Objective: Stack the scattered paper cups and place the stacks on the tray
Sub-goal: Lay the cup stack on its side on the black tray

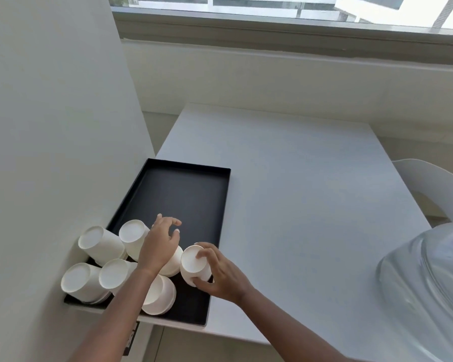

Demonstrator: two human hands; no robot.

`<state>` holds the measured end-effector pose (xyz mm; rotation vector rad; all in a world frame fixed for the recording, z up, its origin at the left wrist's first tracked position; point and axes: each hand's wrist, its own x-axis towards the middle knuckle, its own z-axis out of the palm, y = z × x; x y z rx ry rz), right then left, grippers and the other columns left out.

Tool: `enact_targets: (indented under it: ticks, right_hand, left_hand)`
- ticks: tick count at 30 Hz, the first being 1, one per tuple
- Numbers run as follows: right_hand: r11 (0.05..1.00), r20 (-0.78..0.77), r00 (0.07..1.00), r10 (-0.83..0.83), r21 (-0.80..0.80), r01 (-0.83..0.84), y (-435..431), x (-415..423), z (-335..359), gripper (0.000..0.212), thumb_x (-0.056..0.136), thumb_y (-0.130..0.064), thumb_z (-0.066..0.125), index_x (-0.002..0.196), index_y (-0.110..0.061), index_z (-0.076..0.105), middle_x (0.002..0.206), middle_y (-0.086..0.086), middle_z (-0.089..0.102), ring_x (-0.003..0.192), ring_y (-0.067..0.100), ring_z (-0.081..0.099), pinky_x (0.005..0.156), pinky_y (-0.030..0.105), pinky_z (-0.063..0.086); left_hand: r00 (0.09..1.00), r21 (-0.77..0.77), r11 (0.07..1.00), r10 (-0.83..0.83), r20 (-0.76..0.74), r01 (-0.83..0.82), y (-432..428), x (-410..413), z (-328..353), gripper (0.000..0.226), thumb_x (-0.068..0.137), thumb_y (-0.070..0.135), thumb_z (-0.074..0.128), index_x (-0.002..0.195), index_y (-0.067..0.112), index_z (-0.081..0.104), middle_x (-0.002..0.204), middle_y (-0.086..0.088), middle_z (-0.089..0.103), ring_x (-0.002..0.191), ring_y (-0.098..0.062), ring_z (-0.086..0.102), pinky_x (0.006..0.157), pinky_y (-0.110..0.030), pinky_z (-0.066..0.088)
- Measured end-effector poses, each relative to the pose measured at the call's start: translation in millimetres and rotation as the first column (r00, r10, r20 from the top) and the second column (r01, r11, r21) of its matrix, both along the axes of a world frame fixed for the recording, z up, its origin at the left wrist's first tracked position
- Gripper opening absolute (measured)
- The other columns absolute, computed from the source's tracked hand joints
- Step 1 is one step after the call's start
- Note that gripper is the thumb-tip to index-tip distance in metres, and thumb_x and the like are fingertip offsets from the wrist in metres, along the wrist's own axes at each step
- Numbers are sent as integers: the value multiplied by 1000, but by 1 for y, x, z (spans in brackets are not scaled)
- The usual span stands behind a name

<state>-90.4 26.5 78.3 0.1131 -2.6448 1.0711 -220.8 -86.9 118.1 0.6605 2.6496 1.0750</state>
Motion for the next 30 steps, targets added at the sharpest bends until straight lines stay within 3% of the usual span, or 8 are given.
enact_targets:
  ticks: [9, 15, 18, 22, 25, 30]
  right_hand:
    - [999, 73, 997, -11, 41, 8, 9, -4, -3, 47, 83, -27, 64, 110, -27, 25, 141, 12, 41, 99, 34, 58, 72, 23, 43]
    - [998, 92, 996, -14, 70, 8, 10, -1, -3, 50, 84, -25, 62, 116, -28, 24, 143, 12, 38, 92, 35, 58, 66, 22, 40]
    - [995, 96, 995, 1, 98, -10, 14, 4, -4, 58, 83, -22, 61, 125, -30, 21, 143, 14, 35, 99, 36, 55, 66, 27, 45]
    - [991, 131, 991, -23, 133, 5, 20, 14, -6, 65, 86, -24, 60, 134, -33, 18, 145, 14, 32, 108, 35, 53, 76, 38, 53]
    - [987, 175, 983, -51, 158, 23, 24, 19, -8, 62, 88, -28, 58, 140, -24, 24, 147, 13, 31, 115, 35, 51, 85, 44, 53]
    - [995, 194, 976, -96, 40, 89, 18, 15, 0, 68, 85, -31, 63, 141, -18, 27, 145, 12, 30, 123, 31, 44, 90, 44, 50]
  left_hand:
    - [962, -205, 979, -58, -266, 3, 1, 8, -4, 22, 89, 8, 49, 108, 5, 60, 118, -10, 62, 136, -32, 34, 106, -46, 33]
    - [961, -268, 962, -24, -277, -53, 5, 11, -2, 25, 91, 17, 49, 113, 6, 59, 122, -10, 61, 138, -33, 28, 107, -43, 30]
    - [953, -222, 973, -9, -304, -61, 13, 14, 4, 24, 91, 16, 52, 109, 4, 61, 118, -13, 62, 136, -36, 31, 106, -46, 32]
    - [959, -193, 980, -9, -283, -48, 28, 20, 10, 26, 92, 21, 49, 111, 5, 59, 121, -13, 61, 136, -34, 32, 106, -47, 32]
    - [970, -192, 981, -16, -241, -31, 38, 26, 10, 30, 93, 24, 47, 115, 6, 57, 126, -13, 58, 138, -33, 29, 108, -45, 31]
    - [983, -199, 980, -14, -182, -23, 44, 31, 5, 32, 96, 26, 40, 117, 7, 56, 128, -12, 56, 139, -31, 27, 109, -44, 27]
